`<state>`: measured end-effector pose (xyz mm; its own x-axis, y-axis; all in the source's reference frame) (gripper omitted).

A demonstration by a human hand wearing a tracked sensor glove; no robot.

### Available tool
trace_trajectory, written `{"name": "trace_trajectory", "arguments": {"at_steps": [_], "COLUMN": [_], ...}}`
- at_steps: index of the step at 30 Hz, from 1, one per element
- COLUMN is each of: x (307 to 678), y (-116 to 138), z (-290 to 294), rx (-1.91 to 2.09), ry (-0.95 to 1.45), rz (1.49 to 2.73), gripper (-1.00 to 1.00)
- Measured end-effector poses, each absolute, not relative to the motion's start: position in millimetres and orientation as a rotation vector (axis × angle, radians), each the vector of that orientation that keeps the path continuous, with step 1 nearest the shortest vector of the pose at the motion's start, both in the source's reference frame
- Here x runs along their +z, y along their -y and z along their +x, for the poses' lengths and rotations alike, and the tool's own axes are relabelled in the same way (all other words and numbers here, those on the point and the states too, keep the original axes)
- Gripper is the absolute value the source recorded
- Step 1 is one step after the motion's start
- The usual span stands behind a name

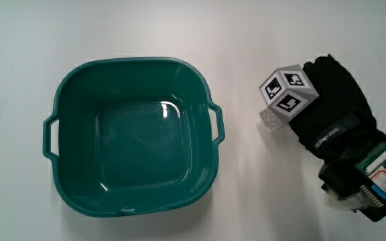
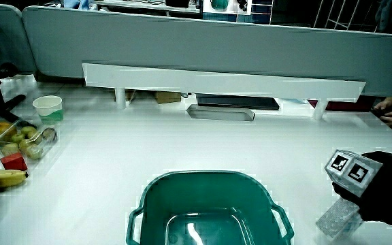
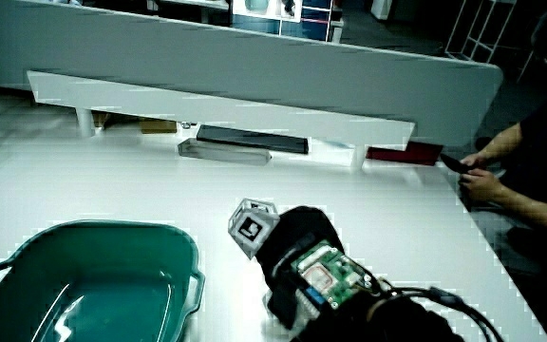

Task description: Place milk on desk

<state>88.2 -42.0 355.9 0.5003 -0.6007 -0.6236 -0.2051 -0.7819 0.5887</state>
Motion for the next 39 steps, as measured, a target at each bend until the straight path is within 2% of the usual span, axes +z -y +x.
{"name": "trace_trajectory", "arguments": {"at_steps": [2,3,20,26,39], "x": [360,358,355,363,358], "y": [41,40,36,38,39], "z": [87,86,73,76,80], "rx": [-1.213,-1.206,-1.099,-1.079,-1.012], "ry": [0.662,0.671,0.763,0.747,0.743], "rz": [2.282,2.310,2.335,2.304,2.333], "gripper": [0.00,0.00,0.00,0.00,0.00]}}
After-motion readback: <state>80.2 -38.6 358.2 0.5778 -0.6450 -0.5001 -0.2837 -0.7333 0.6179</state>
